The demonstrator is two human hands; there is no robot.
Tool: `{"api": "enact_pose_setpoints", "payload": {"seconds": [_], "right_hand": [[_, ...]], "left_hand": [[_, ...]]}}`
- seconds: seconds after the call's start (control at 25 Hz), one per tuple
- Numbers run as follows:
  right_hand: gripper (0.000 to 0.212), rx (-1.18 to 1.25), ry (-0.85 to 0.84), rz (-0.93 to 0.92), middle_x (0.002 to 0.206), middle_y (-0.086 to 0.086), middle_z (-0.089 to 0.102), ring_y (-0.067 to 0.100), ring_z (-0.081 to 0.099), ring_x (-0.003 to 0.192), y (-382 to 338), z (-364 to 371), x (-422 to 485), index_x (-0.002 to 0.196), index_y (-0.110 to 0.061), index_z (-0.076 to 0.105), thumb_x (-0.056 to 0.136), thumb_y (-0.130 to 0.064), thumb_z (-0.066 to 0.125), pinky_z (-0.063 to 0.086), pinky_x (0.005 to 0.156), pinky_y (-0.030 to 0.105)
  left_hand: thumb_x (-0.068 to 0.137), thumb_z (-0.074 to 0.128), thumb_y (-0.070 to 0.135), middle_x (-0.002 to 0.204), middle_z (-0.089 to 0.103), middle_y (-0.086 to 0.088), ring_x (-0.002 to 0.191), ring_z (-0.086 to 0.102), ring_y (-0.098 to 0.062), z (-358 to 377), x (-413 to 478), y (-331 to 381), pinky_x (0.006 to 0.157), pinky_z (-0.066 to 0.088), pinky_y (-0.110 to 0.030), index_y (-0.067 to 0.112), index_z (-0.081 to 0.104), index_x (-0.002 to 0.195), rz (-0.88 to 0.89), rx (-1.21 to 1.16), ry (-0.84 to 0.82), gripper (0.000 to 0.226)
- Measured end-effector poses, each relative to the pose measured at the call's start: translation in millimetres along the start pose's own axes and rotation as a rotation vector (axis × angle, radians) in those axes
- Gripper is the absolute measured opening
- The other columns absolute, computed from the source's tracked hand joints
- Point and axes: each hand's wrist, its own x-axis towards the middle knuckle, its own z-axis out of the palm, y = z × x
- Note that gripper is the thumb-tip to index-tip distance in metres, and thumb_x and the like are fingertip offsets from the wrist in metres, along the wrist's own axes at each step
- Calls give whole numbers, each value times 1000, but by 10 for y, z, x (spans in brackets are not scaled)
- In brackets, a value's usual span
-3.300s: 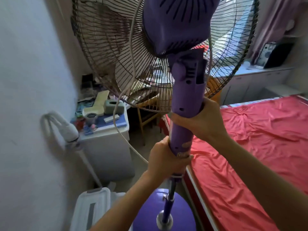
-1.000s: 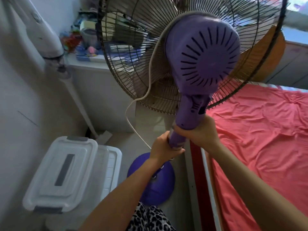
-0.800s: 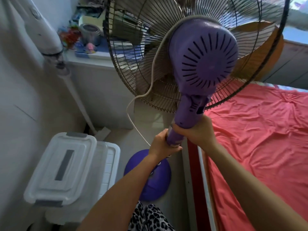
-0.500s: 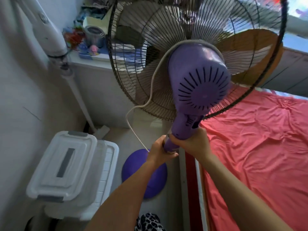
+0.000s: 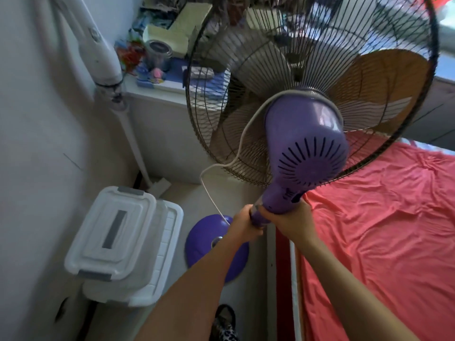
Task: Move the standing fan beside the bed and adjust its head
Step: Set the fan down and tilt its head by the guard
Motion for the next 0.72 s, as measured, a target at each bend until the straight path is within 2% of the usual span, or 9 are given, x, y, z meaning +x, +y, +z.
{"api": "enact_pose_setpoints", "payload": {"seconds": [0.04,0.12,0.2,0.24,0.36,0.44,0.56,0.64,0.72], "right_hand": [[44,-27,-17,28,59,-27,66,-21,59,58,-24,-28,-7,72,-28,66,46,-59,83,39,47,1],[40,-56,-96,84,60,-23,65,-20,57,53,-77,-108,14,70,-26,67,48,-51,89,40,47,3],[32,-39,-263,139,52,-18,65,-14,54,48,-102,-203,71,64,-27,66,54,-24,97,44,49,11],[35,-40,-349,153,49,-19,64,-13,53,46,-126,-263,88,62,-28,65,57,-13,96,44,50,12],[39,-28,-495,175,61,-19,71,-8,58,56,-197,-514,74,77,-26,67,62,6,85,49,59,20],[54,9,-510,174,77,-17,75,-4,65,70,-272,-688,54,95,-27,66,64,15,81,55,66,21],[62,80,-443,193,105,-1,70,15,66,94,-427,-951,45,114,-21,62,69,18,80,57,83,38],[67,113,-403,182,115,7,68,23,64,102,-529,-1122,27,128,-9,58,71,18,79,56,87,39],[70,109,-371,142,117,5,68,21,64,105,-650,-1326,6,134,-7,54,72,18,79,56,84,29]], "left_hand": [[77,79,3,116,69,-13,102,66,-27,-21,-39,31,91,54,-36,6,54,128,-7,31,-16,57],[82,74,5,116,70,-15,107,67,-32,-77,-171,95,83,52,-30,6,53,127,9,73,-24,50],[86,68,3,106,72,-16,101,69,-38,-144,-314,138,71,49,-23,3,55,120,55,78,-11,37],[86,68,4,103,73,-14,99,70,-37,-194,-376,167,69,49,-20,4,58,117,75,90,-6,32],[84,75,15,107,76,-12,99,71,-31,-389,-540,319,80,56,-33,10,65,117,110,138,-40,34],[80,82,19,115,73,-5,105,69,-23,-555,-649,431,93,55,-36,10,65,125,128,139,-35,49],[82,82,12,126,67,-12,117,64,-26,-783,-773,611,103,50,-39,2,58,134,132,152,42,58],[86,76,9,128,66,-14,117,62,-21,-924,-841,749,101,49,-30,3,58,133,166,167,80,51],[89,73,9,128,65,-12,113,59,-14,-1071,-904,941,90,46,-14,5,58,133,216,207,98,47]]}}
